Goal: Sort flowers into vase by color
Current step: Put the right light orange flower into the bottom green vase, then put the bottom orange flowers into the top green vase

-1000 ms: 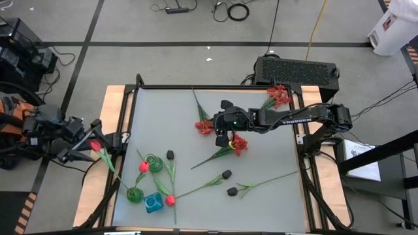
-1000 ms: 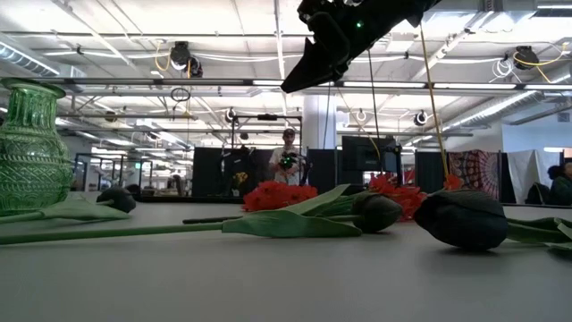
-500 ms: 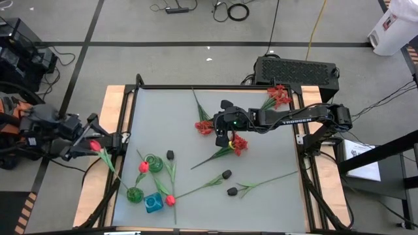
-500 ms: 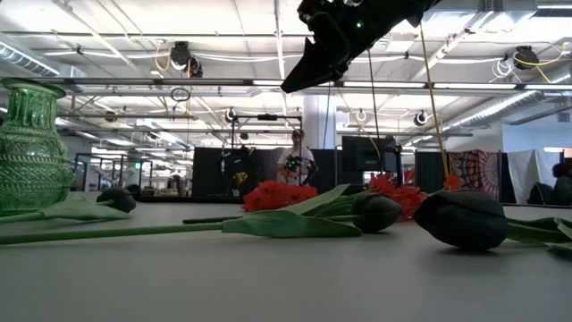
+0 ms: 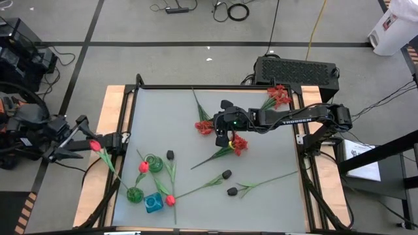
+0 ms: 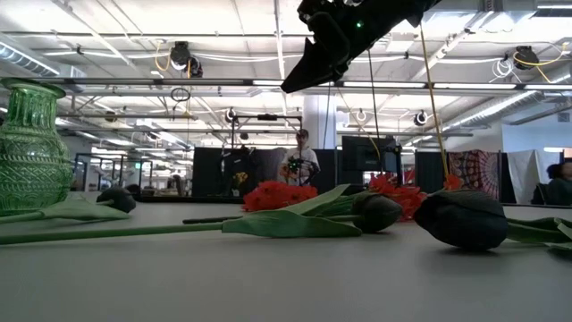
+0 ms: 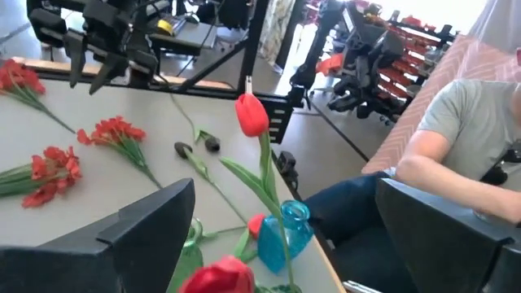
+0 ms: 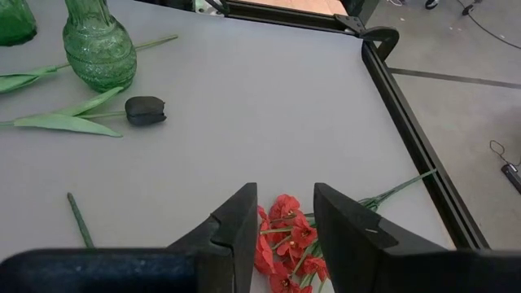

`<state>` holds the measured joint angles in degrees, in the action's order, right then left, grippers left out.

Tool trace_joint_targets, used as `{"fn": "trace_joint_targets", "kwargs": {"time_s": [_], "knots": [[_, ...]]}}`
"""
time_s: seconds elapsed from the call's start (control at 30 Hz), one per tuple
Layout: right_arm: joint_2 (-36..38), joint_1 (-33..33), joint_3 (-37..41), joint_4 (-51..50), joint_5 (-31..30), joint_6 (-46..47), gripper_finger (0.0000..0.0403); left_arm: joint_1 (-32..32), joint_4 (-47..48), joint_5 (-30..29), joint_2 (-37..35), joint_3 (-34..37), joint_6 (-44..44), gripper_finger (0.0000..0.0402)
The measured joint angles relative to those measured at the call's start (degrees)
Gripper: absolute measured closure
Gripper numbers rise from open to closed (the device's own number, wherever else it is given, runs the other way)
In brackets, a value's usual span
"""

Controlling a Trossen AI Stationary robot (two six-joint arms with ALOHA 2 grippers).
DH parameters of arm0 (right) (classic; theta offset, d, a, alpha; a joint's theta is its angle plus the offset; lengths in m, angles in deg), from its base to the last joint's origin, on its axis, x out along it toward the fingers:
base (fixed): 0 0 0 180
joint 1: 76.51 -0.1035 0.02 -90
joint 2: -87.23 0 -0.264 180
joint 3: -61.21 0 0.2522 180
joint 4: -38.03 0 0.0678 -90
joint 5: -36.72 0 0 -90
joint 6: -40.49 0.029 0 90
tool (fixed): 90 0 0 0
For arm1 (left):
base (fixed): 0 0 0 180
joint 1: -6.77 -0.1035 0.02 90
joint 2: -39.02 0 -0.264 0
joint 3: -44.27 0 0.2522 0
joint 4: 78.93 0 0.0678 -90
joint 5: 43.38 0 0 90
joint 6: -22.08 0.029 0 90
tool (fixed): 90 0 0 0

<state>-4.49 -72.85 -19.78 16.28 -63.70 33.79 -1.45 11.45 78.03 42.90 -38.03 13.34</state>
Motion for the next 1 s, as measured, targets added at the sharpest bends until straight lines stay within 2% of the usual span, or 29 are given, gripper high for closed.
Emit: {"fn": "trace_joint_targets", "kwargs": {"time_s": [0.27,0.57,1.0], "knots": [[0.0,0.0,0.0,0.0,0.0,0.0,0.0289,0.0,8.2,0.0,0.0,-2.3,1.7,0.0014],[0.0,0.0,0.0,0.0,0.0,0.0,0.0289,0.0,10.3,-0.8,0.0,-4.7,6.1,0.0014],[0.0,0.0,0.0,0.0,0.0,0.0,0.0289,0.0,11.3,-16.0,0.0,-5.0,6.0,0.0014]]}}
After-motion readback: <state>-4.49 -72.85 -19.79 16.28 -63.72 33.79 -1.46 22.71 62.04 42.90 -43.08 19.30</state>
